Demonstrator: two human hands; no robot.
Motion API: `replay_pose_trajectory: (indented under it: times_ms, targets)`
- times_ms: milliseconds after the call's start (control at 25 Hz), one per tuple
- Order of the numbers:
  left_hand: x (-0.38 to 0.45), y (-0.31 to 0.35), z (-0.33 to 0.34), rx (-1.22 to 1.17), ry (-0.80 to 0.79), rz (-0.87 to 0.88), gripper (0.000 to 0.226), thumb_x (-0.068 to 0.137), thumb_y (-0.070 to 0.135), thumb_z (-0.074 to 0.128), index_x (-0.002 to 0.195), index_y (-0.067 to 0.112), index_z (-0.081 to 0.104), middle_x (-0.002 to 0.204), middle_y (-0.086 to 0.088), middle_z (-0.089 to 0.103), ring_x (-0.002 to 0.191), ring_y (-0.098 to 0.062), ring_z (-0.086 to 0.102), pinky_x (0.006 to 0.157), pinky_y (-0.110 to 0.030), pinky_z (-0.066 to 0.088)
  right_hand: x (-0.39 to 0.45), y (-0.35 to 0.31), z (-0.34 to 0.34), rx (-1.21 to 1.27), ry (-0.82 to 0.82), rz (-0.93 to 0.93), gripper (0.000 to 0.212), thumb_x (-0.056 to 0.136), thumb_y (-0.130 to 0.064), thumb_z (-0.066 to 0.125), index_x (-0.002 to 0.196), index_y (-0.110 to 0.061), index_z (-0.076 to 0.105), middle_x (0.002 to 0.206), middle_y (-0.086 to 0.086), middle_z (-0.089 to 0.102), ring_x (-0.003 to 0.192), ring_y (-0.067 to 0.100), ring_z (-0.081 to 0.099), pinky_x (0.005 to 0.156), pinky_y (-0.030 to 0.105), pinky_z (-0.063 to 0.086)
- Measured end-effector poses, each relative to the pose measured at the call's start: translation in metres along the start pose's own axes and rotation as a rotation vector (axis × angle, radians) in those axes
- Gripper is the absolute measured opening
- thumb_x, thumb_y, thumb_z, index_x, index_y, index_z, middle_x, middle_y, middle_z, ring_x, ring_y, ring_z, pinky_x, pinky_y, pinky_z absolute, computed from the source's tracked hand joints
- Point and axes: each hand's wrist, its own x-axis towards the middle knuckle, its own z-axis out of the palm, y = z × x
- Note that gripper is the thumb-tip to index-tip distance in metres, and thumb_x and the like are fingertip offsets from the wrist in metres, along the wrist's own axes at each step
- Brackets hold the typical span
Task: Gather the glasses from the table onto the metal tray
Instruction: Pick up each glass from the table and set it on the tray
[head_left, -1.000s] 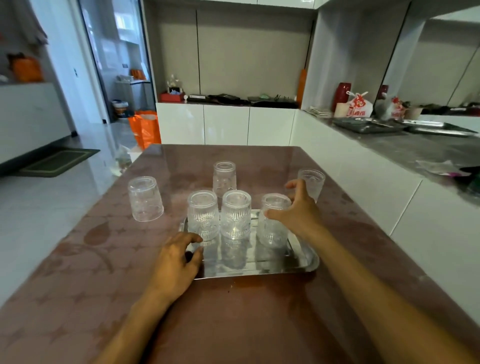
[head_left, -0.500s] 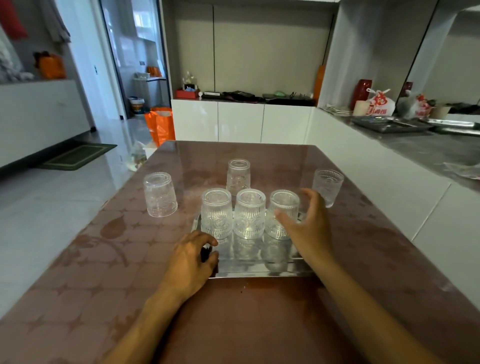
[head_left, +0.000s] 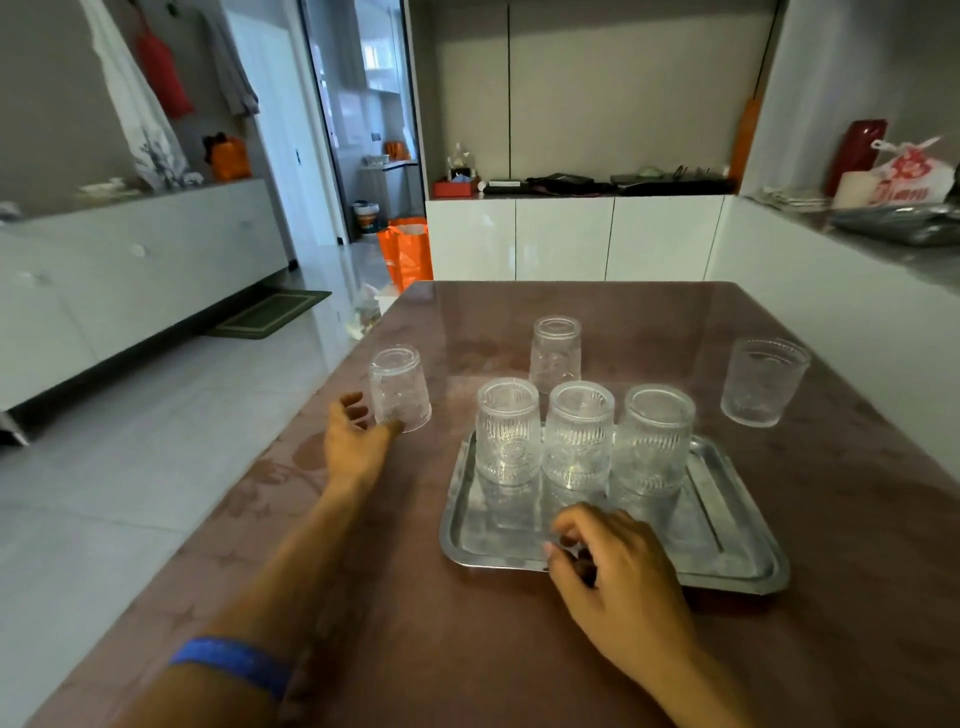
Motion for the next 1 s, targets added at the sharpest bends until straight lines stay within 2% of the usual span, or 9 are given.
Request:
replay_pose_trajectory:
  times_ms: [80, 160, 280, 360, 440, 600, 760, 840, 1000]
  targets:
    - [0.025, -0.003, 0.005, -0.023, -0.075, -0.004, 0.086, 0.074, 0.013, 0.083, 0.144, 0.017, 0.034, 0.134, -0.003, 0.051, 0.117, -0.023, 0.053, 0.103, -0.041, 0.046, 0.000, 0.002, 0.000, 0.001, -0.013, 0.004, 0.012, 0.086, -0.030, 0.069, 0.090, -0.024, 0.060, 0.079, -0.008, 0.066, 0.077, 0.013, 0.057, 0.074, 0.031, 0.046]
    - [0.046, -0.008, 0.018, -0.054, -0.131, -0.011, 0.095, 0.069, 0.014, 0.087, 0.147, 0.018, 0.031, 0.142, -0.009, 0.052, 0.124, -0.030, 0.054, 0.109, -0.050, 0.042, 0.001, 0.004, 0.002, 0.003, -0.020, 0.021, 0.013, 0.087, -0.035, 0.066, 0.092, -0.026, 0.059, 0.081, -0.009, 0.065, 0.079, 0.011, 0.055, 0.074, 0.028, 0.042]
    - [0.062, -0.013, 0.037, 0.122, -0.054, -0.008, 0.090, 0.061, 0.033, 0.091, 0.137, 0.020, 0.046, 0.134, -0.009, 0.063, 0.123, -0.030, 0.058, 0.110, -0.054, 0.039, 0.002, 0.006, 0.005, 0.000, -0.014, 0.040, 0.013, 0.086, -0.037, 0.066, 0.092, -0.028, 0.059, 0.080, -0.011, 0.064, 0.078, 0.010, 0.053, 0.072, 0.027, 0.043]
    - [0.061, -0.017, 0.040, 0.091, 0.014, 0.020, 0.086, 0.057, 0.037, 0.093, 0.131, 0.020, 0.053, 0.127, -0.006, 0.067, 0.116, -0.026, 0.062, 0.108, -0.049, 0.043, 0.005, 0.005, 0.005, -0.015, -0.009, 0.035, 0.013, 0.085, -0.034, 0.070, 0.089, -0.028, 0.059, 0.076, -0.012, 0.063, 0.075, 0.009, 0.053, 0.069, 0.028, 0.043]
    - [0.050, -0.016, 0.032, -0.074, 0.032, 0.081, 0.082, 0.056, 0.031, 0.094, 0.126, 0.022, 0.054, 0.120, -0.002, 0.068, 0.103, -0.018, 0.065, 0.098, -0.038, 0.051, 0.006, 0.004, 0.003, -0.024, -0.010, 0.031, 0.014, 0.083, -0.028, 0.074, 0.087, -0.025, 0.061, 0.072, -0.011, 0.063, 0.071, 0.010, 0.054, 0.068, 0.029, 0.043]
    - [0.005, -0.005, 0.004, -0.256, -0.047, 0.134, 0.066, 0.056, 0.038, 0.093, 0.112, 0.027, 0.060, 0.112, -0.002, 0.071, 0.101, -0.017, 0.070, 0.090, -0.041, 0.058, 0.007, 0.000, 0.000, -0.023, -0.004, 0.041, 0.012, 0.083, -0.025, 0.073, 0.086, -0.022, 0.062, 0.071, -0.009, 0.065, 0.071, 0.013, 0.057, 0.068, 0.033, 0.046]
    - [-0.056, 0.009, -0.021, -0.158, -0.294, 0.212, 0.075, 0.051, 0.050, 0.093, 0.114, 0.017, 0.068, 0.106, -0.001, 0.078, 0.097, -0.017, 0.074, 0.081, -0.033, 0.061, 0.005, 0.003, 0.000, 0.014, 0.018, 0.046, 0.011, 0.083, -0.023, 0.072, 0.085, -0.021, 0.063, 0.072, -0.007, 0.066, 0.071, 0.014, 0.058, 0.065, 0.032, 0.048]
    - [-0.084, 0.014, -0.019, -0.084, -0.416, 0.218, 0.082, 0.048, 0.053, 0.094, 0.115, 0.014, 0.067, 0.108, -0.003, 0.077, 0.100, -0.018, 0.073, 0.085, -0.037, 0.061, 0.003, 0.003, -0.001, 0.046, 0.034, 0.062, 0.010, 0.083, -0.022, 0.072, 0.086, -0.021, 0.063, 0.074, -0.008, 0.067, 0.072, 0.012, 0.058, 0.063, 0.029, 0.048]
    - [-0.116, 0.015, 0.004, 0.002, -0.450, 0.251, 0.086, 0.039, 0.050, 0.095, 0.116, 0.029, 0.061, 0.110, 0.006, 0.074, 0.104, -0.007, 0.069, 0.091, -0.027, 0.055, -0.001, 0.003, -0.005, 0.109, 0.067, 0.117, 0.016, 0.084, -0.019, 0.071, 0.097, -0.021, 0.061, 0.079, -0.010, 0.067, 0.080, 0.011, 0.060, 0.064, 0.032, 0.052]
